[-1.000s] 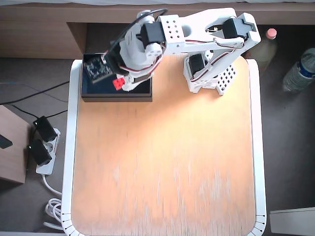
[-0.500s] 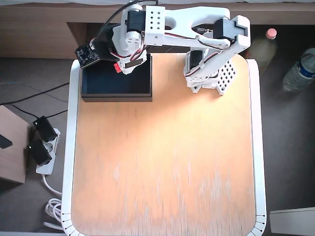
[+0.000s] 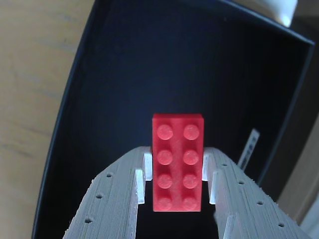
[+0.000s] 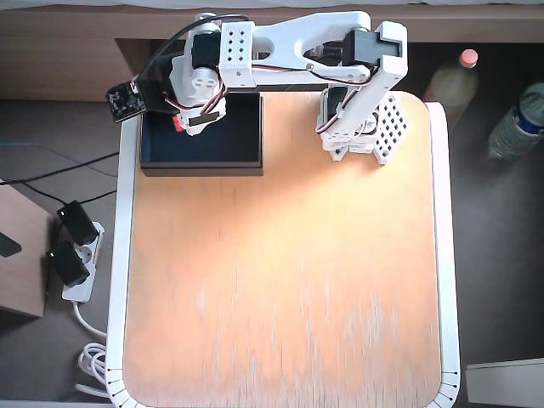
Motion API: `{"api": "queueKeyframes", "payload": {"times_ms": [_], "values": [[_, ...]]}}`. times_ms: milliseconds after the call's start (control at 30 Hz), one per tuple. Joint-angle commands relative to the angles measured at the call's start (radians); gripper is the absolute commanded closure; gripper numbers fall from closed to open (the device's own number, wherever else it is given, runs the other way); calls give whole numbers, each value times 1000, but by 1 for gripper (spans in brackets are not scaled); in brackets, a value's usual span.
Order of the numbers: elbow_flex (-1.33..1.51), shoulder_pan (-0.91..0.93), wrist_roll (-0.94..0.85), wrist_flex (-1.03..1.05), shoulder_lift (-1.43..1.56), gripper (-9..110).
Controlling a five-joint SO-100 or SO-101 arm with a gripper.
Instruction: Grasp a lego block and put it in the bin.
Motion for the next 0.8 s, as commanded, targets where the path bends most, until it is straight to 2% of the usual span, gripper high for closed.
{"api": "queueKeyframes", "payload": {"times_ms": [0,167,600,767], "values": [[-9,15,-6,-58,12,101],[-9,15,-2,-58,12,101],[-9,21,21,-55,20,83],[-9,8,5,-55,41,83]]}}
